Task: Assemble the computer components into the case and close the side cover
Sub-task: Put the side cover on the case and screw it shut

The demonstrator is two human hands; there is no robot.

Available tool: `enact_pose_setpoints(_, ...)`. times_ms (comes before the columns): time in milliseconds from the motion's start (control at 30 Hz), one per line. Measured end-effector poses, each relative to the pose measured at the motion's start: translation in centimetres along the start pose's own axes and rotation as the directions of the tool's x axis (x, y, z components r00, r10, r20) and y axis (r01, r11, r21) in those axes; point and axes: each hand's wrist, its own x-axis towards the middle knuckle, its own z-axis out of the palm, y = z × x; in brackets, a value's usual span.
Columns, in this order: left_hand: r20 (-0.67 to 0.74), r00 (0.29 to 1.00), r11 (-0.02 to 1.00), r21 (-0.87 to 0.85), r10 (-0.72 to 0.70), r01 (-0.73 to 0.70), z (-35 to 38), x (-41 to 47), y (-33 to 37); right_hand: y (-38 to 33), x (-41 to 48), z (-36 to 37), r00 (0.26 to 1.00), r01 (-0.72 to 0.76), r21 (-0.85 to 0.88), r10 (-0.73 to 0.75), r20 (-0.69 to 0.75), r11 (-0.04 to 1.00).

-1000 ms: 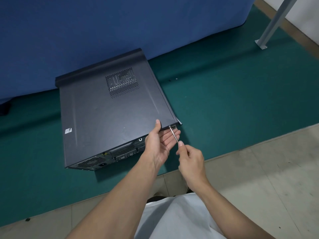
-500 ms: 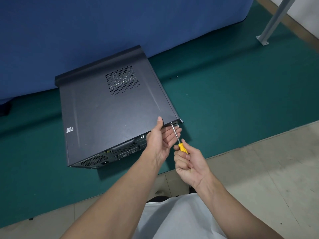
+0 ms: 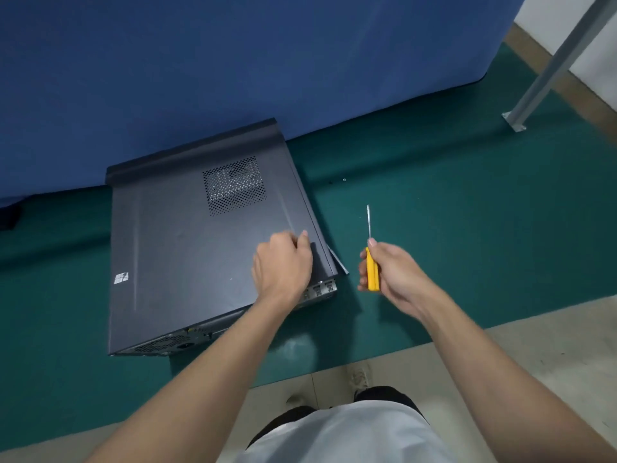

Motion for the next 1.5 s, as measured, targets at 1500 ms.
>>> enact_pose_setpoints(1500,-0.098,0.982,0.980,0.135,0.160,-0.146,3.6,6.7,-0.3,-6.0,18.6,-0.4,0.992,0.079,-0.466,-0.115,-0.050,0.881)
